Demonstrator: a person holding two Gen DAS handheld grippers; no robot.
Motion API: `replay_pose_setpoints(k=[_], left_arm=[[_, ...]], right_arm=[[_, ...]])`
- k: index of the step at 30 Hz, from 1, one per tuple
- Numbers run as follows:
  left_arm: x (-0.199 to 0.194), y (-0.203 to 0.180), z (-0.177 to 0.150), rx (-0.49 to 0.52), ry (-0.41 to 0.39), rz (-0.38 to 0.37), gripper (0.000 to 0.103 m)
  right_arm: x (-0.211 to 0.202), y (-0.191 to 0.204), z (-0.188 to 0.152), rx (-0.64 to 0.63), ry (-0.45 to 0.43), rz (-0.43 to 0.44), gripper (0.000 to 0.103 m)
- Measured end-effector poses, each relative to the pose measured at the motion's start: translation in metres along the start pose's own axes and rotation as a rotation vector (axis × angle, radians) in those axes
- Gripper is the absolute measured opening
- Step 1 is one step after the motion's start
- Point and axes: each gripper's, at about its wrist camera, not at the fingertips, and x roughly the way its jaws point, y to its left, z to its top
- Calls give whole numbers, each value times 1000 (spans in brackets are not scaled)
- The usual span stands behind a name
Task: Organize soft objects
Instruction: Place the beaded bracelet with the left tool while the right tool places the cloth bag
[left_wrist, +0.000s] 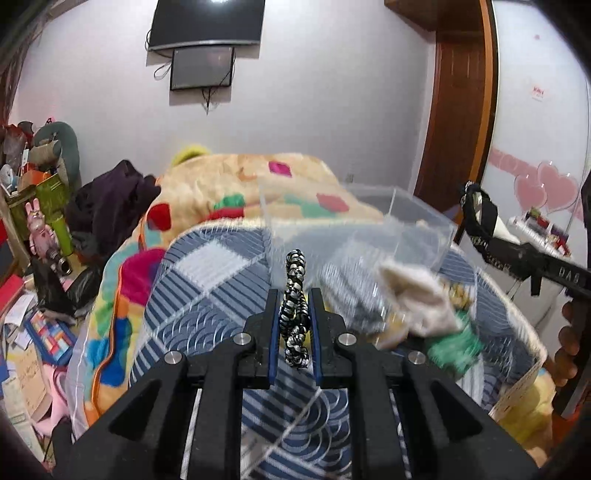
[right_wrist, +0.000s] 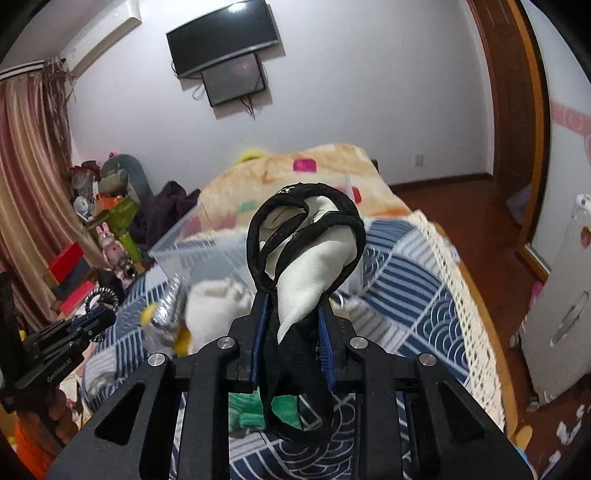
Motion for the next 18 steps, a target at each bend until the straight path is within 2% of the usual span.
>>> replay_pose_setpoints(k=[7,10,13,18], left_arm=[[12,2,39,0,-43,-49,14],[22,0,56,13,-41,-75,14],[36,-3,71,38,-39,-66,14],[65,-1,90,45,2,-76,14]], right_arm=[[1,3,25,-41,-56,-15,23],[5,2,33,-41,-71,-17,23],[13,2,40,-53,-80,-33,23],[32,3,56,-64,-71,-30,23]])
